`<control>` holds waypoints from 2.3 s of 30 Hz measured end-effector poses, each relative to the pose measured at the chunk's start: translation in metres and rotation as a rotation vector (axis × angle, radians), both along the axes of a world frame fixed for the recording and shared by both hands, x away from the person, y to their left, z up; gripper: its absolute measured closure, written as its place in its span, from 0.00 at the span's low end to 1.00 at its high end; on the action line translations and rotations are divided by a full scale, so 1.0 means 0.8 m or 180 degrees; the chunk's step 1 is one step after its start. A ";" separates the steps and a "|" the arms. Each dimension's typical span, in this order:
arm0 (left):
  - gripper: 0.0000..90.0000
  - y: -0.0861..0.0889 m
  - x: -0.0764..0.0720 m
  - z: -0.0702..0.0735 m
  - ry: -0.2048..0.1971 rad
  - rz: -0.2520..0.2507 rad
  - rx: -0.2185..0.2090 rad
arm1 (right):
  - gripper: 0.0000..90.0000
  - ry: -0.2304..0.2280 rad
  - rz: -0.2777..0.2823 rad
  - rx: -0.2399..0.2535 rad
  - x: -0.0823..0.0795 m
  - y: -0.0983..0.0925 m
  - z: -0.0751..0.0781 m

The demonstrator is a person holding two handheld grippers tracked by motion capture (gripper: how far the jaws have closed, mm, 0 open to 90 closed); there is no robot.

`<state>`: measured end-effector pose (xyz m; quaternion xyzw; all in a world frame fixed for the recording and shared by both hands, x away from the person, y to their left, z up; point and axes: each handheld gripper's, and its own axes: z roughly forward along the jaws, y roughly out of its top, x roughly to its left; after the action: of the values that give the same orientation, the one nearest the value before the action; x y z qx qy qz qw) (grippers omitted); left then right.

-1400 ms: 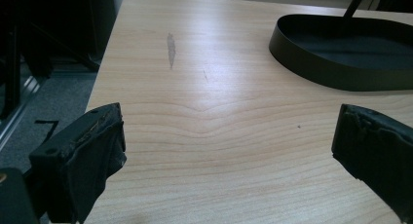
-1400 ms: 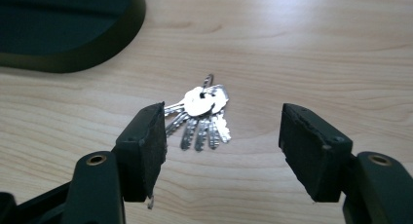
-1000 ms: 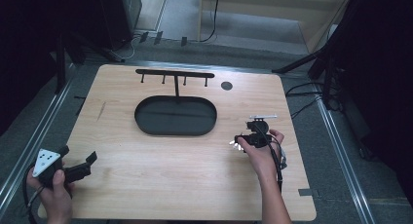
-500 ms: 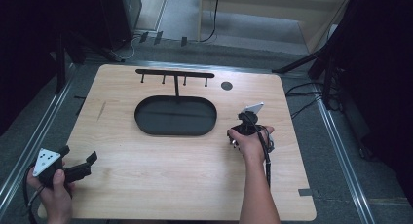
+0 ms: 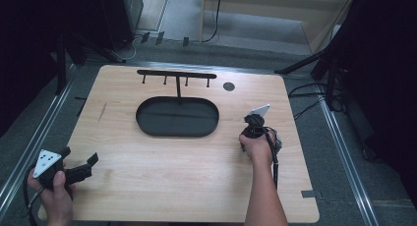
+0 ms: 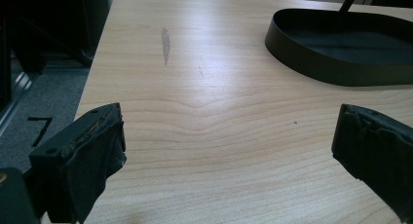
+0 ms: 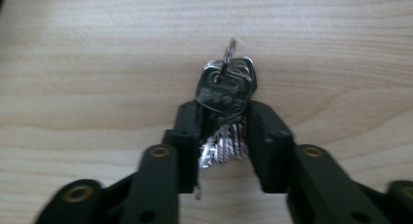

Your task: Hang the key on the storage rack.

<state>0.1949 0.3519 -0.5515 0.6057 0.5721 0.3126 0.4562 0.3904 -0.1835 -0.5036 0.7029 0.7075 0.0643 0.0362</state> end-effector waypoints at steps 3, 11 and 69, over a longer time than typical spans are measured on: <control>0.00 0.000 0.000 0.000 0.0002 -0.0005 -0.0008 | 0.91 0.0002 0.0065 0.0153 -0.003 -0.012 0.001; 0.00 0.000 0.000 0.000 0.0006 -0.0013 -0.0013 | 0.92 0.0029 0.0379 0.0256 -0.006 -0.024 0.018; 0.00 0.005 0.001 -0.001 0.0019 -0.0050 -0.0166 | 1.00 -0.0797 0.1320 0.0003 0.044 0.161 0.231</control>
<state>0.1957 0.3559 -0.5520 0.5989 0.5767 0.2922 0.4726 0.4258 -0.0547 -0.3191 0.5291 0.8267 0.1573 0.1092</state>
